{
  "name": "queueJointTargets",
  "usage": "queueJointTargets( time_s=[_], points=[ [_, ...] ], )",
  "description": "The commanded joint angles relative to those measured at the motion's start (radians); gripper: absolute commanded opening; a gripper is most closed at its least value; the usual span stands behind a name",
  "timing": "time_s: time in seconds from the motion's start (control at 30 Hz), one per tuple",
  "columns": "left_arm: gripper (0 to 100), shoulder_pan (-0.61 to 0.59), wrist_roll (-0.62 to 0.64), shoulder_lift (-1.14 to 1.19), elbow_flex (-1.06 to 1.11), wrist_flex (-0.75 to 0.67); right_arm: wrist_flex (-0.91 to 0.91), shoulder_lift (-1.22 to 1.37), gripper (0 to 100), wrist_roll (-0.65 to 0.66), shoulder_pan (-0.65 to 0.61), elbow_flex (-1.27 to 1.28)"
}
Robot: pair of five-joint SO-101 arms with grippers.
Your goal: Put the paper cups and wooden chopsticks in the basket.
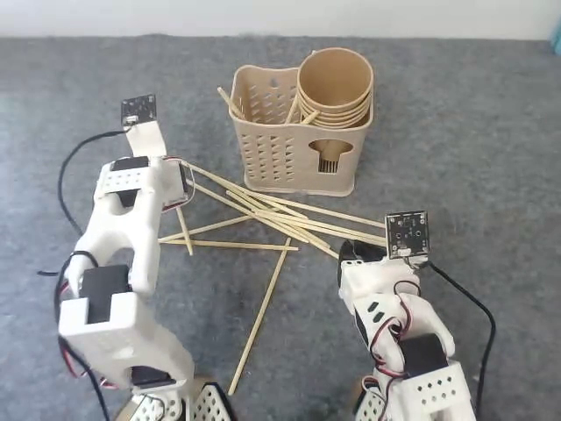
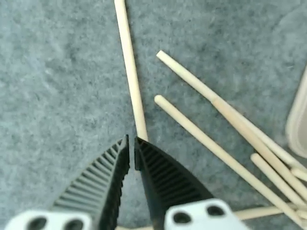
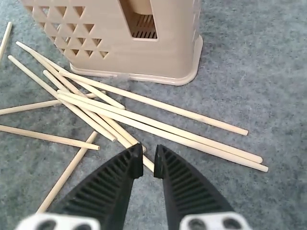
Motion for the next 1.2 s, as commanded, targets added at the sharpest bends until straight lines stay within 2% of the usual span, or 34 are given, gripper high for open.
queueJointTargets(
  time_s=[0.0,0.13,0.67,0.93,1.03,1.17],
  points=[
    [8,0.0,0.002,-0.003,-0.047,0.032,0.007,-0.018,5.1,0.017,0.013,-0.011],
    [15,-0.006,0.003,-0.003,-0.047,0.037,0.007,-0.018,5.1,0.017,0.013,-0.009],
    [15,0.002,0.011,-0.043,-0.09,0.037,0.007,-0.018,5.1,0.017,0.013,-0.008],
    [15,0.02,0.017,0.063,-0.131,0.038,0.008,-0.018,5.1,0.017,0.013,-0.011],
    [15,0.011,0.084,0.129,-0.223,0.092,0.008,-0.018,5.1,0.017,0.013,-0.011],
    [15,0.014,0.092,0.229,-0.357,0.207,0.008,-0.018,5.1,0.017,0.013,-0.011]
  ],
)
